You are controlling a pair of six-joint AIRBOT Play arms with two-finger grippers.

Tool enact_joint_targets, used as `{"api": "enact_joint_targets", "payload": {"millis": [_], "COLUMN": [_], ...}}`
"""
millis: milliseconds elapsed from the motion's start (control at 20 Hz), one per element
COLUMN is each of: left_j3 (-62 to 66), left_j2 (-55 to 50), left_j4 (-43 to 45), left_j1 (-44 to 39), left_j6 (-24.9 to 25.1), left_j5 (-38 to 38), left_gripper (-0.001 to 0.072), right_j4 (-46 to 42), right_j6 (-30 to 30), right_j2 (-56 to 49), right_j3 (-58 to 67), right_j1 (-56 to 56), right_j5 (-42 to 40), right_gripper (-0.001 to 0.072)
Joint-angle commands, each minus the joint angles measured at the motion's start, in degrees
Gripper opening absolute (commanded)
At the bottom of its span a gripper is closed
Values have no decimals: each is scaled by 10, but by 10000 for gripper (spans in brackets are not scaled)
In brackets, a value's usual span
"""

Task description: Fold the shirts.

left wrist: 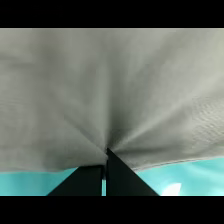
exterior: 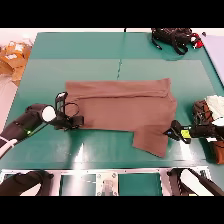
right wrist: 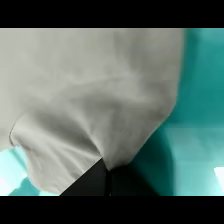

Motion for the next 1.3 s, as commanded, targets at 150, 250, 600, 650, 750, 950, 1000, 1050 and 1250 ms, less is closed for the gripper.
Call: {"api": "enact_joint_targets", "payload": {"millis": [150,250,600,650,750,950,1000,1050,1250], "left_j3": [29,57,244,278,348,481,510,537,612], "left_j2": [0,-1,-126,-156,-218,-359,-388,-411,-422], "left_j4": [62,72,94,91,54,-12,-12,-4,23], "left_j1": [0,0,32,50,79,86,86,87,123], "left_j6": [52,70,134,145,188,254,252,250,214], "left_j5": [-129,-134,-120,-120,-113,-83,-77,-74,-83], "left_gripper": [33,34,34,34,34,35,35,47,719], "right_j4": [-110,-87,18,21,22,22,22,22,19], "right_j6": [73,72,57,57,57,57,57,57,34], "right_j2": [93,92,-32,-67,-147,-313,-351,-384,-447], "right_j3": [14,41,229,263,333,465,493,518,616], "right_j1": [-18,-18,46,55,73,108,111,111,84], "right_j5": [67,73,-12,-26,-47,-70,-71,-71,-43], "right_gripper": [17,17,17,17,17,18,18,63,493]}}
